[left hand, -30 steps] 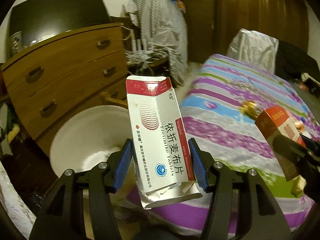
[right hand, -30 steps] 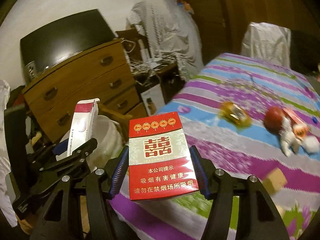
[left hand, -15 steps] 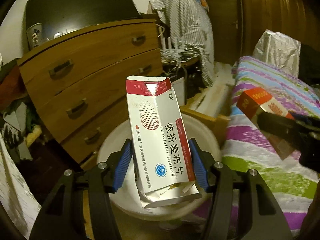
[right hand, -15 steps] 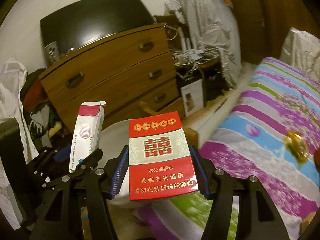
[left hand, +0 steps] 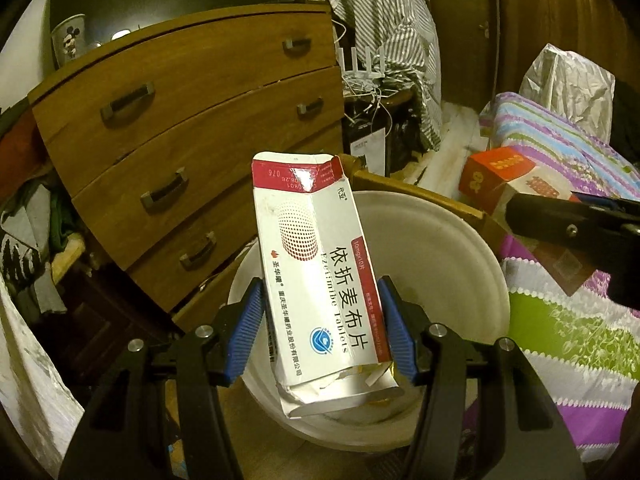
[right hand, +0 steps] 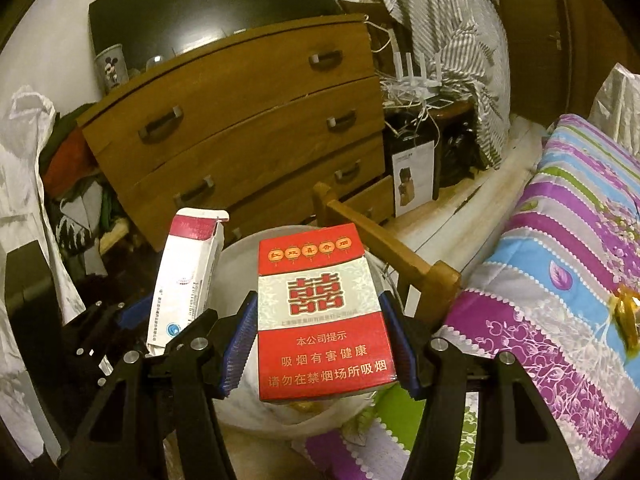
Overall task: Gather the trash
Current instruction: 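Carry the cigarette pack and medicine box over the white bucket, then open both tools to drop the pack and box into the bucket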
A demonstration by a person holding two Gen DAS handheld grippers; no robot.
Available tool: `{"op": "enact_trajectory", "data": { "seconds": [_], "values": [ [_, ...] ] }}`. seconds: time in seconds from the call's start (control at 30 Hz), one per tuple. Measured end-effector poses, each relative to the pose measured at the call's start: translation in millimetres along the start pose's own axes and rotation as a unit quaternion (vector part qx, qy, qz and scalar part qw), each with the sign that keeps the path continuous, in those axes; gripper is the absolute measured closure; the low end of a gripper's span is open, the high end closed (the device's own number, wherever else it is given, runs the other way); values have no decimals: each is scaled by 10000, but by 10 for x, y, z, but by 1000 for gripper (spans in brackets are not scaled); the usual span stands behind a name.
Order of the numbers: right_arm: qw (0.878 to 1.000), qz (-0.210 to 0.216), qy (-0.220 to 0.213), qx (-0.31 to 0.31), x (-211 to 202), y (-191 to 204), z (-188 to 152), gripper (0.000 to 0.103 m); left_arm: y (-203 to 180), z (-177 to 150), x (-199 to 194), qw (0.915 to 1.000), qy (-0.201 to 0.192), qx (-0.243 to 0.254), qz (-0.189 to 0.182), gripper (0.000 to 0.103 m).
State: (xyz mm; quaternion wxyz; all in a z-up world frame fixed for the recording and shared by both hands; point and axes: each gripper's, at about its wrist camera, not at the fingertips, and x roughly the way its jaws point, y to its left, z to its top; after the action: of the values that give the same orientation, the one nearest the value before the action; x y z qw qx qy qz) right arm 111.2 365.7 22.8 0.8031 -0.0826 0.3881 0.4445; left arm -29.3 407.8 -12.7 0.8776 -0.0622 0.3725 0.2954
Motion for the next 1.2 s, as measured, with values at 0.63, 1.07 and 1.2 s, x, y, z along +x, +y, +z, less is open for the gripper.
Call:
{"op": "enact_trajectory", "data": {
  "seconds": [0.63,1.07,1.2],
  "values": [
    [9995,87,171,-261,233,194,162,40,156,44,148,9999,83,-30,48,49],
    [9998,-13,178,-103,276,96,130,35,279,17,189,9995,179,-236,145,48],
    [9998,-85,97,-122,214,101,93,35,281,23,117,9994,83,-283,184,46]
  ]
}}
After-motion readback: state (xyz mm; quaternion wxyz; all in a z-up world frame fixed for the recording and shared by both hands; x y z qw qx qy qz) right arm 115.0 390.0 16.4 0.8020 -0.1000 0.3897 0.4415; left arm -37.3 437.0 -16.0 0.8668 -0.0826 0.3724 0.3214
